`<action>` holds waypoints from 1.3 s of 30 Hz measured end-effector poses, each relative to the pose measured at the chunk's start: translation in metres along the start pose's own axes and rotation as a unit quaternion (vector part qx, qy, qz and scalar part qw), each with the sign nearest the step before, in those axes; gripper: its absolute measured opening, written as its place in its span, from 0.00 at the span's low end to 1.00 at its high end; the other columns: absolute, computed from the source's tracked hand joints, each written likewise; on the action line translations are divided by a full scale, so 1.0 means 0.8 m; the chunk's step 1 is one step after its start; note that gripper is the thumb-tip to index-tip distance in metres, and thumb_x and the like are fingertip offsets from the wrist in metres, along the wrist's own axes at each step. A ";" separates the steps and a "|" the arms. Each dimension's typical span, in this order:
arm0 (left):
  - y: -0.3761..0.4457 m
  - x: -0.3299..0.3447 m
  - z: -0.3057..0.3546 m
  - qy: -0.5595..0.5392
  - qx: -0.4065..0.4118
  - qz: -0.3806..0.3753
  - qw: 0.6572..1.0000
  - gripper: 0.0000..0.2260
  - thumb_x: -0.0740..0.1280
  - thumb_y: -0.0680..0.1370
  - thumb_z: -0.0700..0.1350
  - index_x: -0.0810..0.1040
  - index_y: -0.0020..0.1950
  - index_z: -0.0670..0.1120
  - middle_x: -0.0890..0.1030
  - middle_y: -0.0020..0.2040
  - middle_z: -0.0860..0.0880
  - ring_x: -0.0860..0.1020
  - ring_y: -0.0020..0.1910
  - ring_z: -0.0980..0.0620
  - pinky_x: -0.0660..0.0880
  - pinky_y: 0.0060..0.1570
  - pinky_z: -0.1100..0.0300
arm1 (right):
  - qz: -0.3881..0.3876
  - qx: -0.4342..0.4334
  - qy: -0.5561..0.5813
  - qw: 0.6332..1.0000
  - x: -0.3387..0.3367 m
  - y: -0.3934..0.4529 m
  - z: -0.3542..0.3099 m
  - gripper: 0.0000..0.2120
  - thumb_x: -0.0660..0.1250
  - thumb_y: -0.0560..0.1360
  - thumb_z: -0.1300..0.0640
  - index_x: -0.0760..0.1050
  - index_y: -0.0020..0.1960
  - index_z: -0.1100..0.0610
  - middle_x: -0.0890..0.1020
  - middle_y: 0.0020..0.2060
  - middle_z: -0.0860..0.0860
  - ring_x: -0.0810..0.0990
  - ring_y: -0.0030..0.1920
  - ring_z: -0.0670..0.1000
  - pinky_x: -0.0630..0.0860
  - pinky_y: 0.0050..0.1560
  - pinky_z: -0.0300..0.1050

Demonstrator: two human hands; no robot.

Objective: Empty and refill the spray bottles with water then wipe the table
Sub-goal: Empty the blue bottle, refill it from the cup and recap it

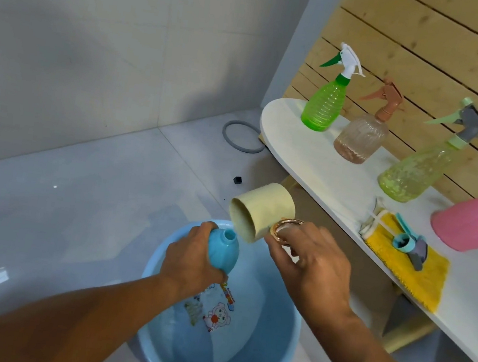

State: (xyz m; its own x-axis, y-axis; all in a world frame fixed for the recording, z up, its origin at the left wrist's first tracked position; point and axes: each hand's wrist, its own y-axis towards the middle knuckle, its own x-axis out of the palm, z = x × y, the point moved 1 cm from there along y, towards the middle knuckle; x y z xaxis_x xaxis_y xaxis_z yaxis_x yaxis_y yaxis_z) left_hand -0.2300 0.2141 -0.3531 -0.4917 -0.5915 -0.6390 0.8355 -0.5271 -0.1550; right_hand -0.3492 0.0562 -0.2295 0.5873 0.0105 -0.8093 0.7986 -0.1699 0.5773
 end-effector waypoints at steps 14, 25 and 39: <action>0.023 0.003 -0.032 -0.048 -0.021 -0.039 0.998 0.41 0.82 0.60 0.53 0.65 0.68 0.62 0.75 0.61 0.57 0.78 0.57 0.47 0.78 0.58 0.48 | -0.345 0.383 0.047 0.856 0.170 -0.117 0.085 0.16 0.55 0.85 0.48 0.75 0.46 0.55 0.84 0.48 0.57 0.81 0.52 0.60 0.70 0.46 0.46; 0.052 -0.006 -0.036 -0.056 0.002 -0.054 0.997 0.40 0.84 0.63 0.52 0.65 0.68 0.63 0.75 0.61 0.58 0.78 0.57 0.51 0.80 0.56 0.47 | -0.441 0.247 -0.016 0.863 0.260 -0.165 0.069 0.11 0.57 0.84 0.53 0.77 0.60 0.49 0.81 0.59 0.49 0.80 0.58 0.52 0.75 0.54 0.44; 0.061 -0.016 -0.050 -0.047 0.010 -0.035 0.998 0.40 0.85 0.63 0.51 0.66 0.67 0.63 0.75 0.61 0.60 0.78 0.57 0.54 0.80 0.56 0.52 | -0.427 0.164 0.195 0.867 0.292 -0.146 -0.024 0.10 0.59 0.84 0.58 0.77 0.53 0.60 0.80 0.49 0.53 0.78 0.51 0.53 0.71 0.52 0.45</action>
State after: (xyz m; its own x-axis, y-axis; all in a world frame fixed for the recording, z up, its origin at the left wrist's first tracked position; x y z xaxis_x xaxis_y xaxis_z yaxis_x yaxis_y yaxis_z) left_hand -0.1732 0.2209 -0.3825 -0.5696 -0.6068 -0.5543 0.7939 -0.5807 -0.1801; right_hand -0.3027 0.0974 -0.4835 -0.1495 0.5924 -0.7917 0.9213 -0.2072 -0.3291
